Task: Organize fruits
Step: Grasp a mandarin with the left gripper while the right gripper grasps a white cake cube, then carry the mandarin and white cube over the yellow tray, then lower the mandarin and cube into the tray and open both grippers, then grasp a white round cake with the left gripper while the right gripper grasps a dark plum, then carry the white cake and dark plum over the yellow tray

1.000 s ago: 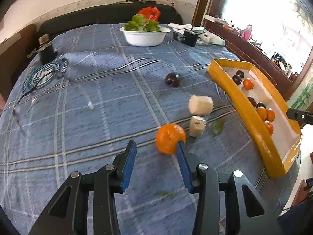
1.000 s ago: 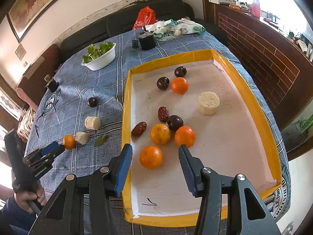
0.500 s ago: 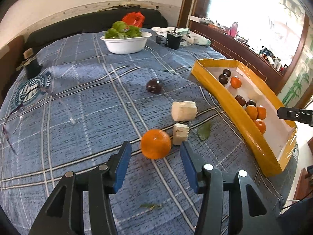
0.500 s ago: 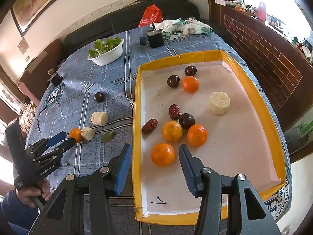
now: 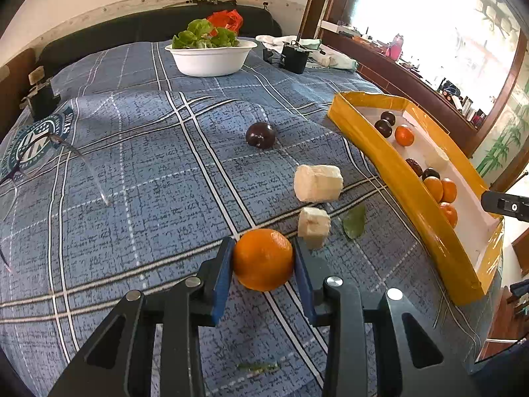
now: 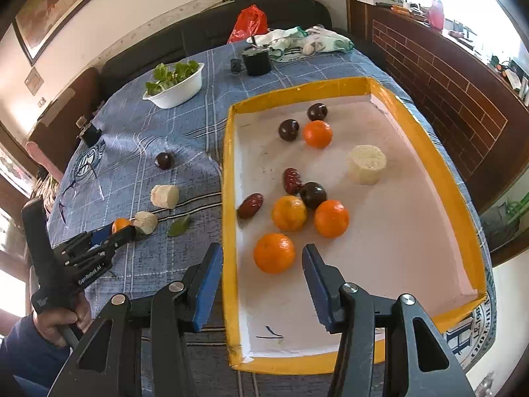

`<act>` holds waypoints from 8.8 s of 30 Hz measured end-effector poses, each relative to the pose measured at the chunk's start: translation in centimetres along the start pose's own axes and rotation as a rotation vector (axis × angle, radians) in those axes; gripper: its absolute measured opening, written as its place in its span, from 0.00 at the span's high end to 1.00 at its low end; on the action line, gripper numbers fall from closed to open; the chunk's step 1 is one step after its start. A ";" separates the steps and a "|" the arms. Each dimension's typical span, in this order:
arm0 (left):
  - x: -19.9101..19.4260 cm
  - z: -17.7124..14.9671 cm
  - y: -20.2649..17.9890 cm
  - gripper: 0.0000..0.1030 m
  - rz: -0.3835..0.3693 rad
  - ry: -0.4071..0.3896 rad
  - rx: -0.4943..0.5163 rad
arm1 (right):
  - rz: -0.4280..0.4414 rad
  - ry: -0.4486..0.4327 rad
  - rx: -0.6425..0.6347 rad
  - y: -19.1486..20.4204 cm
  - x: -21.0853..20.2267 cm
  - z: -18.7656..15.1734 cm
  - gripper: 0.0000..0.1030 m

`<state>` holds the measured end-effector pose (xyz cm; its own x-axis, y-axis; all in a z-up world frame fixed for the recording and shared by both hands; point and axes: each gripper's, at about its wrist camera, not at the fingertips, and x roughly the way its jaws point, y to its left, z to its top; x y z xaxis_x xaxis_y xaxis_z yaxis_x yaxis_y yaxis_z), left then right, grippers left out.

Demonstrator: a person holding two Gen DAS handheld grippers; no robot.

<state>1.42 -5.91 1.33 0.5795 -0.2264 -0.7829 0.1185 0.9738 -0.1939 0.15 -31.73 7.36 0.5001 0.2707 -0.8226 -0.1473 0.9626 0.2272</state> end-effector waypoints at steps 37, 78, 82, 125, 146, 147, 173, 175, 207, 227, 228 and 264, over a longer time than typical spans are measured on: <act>-5.4 -5.2 1.7 0.67 0.065 0.027 0.080 | 0.128 0.230 -0.021 13.0 11.1 2.4 0.80; -4.0 -0.8 -7.4 0.67 0.086 -0.004 0.199 | 0.247 0.091 -0.031 4.2 2.4 0.7 0.80; -3.8 -0.4 -8.6 0.67 0.082 -0.006 0.220 | 0.246 0.083 -0.001 2.5 2.0 0.8 0.80; 2.7 -0.4 -23.3 0.67 -0.139 0.121 0.400 | 0.137 0.153 0.122 -11.0 2.2 -0.8 0.79; 2.4 -1.1 -23.3 0.62 -0.175 0.116 0.428 | 0.154 0.182 0.066 -9.1 3.9 0.0 0.66; 2.3 -1.1 -23.2 0.59 -0.179 0.110 0.427 | 0.155 0.172 0.067 -9.1 3.6 0.0 0.61; 0.5 3.7 -8.6 0.48 0.027 0.020 -0.050 | 0.099 0.061 0.111 -8.3 0.5 -0.2 0.58; 0.7 4.1 -6.9 0.48 0.062 0.024 -0.095 | 0.092 0.059 0.115 -8.5 0.4 -0.3 0.58; -2.4 -2.2 1.0 0.69 0.268 -0.001 -0.074 | 0.211 0.092 -0.002 0.3 2.7 3.5 0.58; -2.0 -2.2 1.3 0.69 0.269 0.017 -0.069 | 0.188 0.294 0.179 11.9 16.3 12.6 0.57; -2.0 -2.2 1.3 0.69 0.270 0.017 -0.068 | 0.183 0.297 0.180 12.2 16.7 12.7 0.57; -2.1 -2.4 0.3 0.70 0.274 0.023 -0.032 | 0.202 0.176 -0.106 10.9 7.2 2.0 0.71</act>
<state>-1.69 -5.15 1.54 0.5683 0.0444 -0.8216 -0.0659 0.9978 0.0083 3.88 -19.31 4.98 0.2974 0.4422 -0.8462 -0.3214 0.8809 0.3474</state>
